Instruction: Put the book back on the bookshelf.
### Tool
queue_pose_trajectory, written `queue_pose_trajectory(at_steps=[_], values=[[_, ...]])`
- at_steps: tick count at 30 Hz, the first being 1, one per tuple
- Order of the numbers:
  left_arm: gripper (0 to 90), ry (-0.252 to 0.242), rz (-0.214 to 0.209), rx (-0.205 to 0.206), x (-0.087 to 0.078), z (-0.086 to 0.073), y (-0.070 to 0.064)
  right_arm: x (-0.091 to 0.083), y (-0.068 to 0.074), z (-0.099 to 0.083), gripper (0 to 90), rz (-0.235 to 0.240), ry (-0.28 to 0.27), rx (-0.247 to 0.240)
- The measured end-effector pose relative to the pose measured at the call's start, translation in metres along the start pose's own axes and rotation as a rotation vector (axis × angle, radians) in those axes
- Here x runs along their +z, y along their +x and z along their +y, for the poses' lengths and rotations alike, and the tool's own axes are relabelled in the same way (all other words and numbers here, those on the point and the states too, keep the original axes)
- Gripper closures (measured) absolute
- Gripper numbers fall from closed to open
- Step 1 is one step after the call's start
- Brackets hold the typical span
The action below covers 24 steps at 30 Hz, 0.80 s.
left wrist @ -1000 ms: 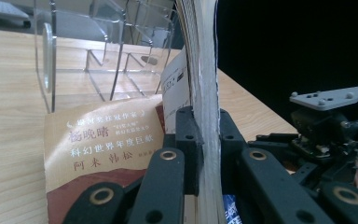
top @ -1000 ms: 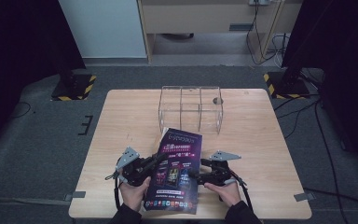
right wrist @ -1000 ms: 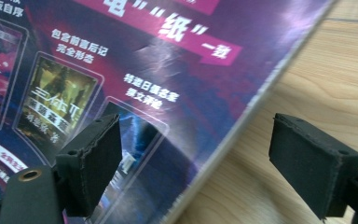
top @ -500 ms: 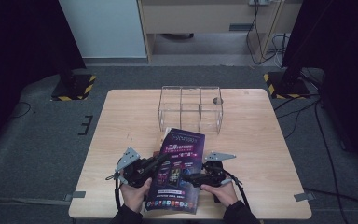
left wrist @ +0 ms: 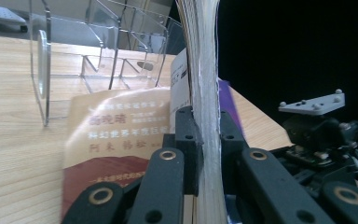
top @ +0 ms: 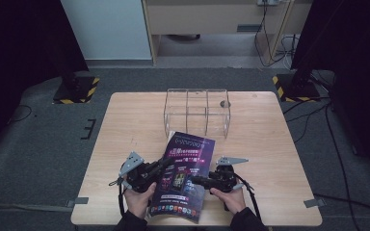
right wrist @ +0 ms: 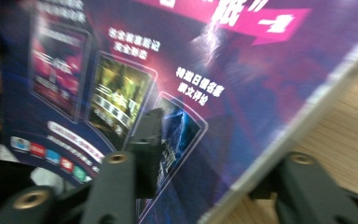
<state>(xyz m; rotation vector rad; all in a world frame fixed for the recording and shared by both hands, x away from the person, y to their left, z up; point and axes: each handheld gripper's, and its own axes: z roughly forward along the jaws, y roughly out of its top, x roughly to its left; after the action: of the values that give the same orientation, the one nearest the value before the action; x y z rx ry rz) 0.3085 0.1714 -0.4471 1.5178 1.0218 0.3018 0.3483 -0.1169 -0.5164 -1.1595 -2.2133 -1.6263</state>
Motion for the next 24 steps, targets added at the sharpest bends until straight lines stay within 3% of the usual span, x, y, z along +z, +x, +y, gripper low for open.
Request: queue_pose_trajectory(at_steps=[1, 5, 14, 20, 24], values=[[82.6, 0.001, 0.005, 0.003, 0.0, 0.0, 0.0, -0.004, 0.0, 0.001, 70.0, 0.026, -0.011, 0.025], [82.4, -0.001, 0.031, 0.013, 0.0, 0.0, 0.002, -0.008, 0.004, 0.004, 74.9, 0.043, -0.013, 0.025], [80.8, 0.01, 0.071, 0.022, 0.001, -0.001, 0.01, -0.014, 0.01, 0.008, 78.7, 0.049, -0.023, 0.029], [77.9, 0.013, 0.087, 0.004, 0.0, -0.002, 0.018, -0.018, 0.014, 0.011, 81.3, 0.057, -0.038, 0.04], [71.3, 0.018, 0.088, -0.004, 0.0, -0.002, 0.022, -0.023, 0.017, 0.014, 82.7, 0.062, -0.053, 0.037]])
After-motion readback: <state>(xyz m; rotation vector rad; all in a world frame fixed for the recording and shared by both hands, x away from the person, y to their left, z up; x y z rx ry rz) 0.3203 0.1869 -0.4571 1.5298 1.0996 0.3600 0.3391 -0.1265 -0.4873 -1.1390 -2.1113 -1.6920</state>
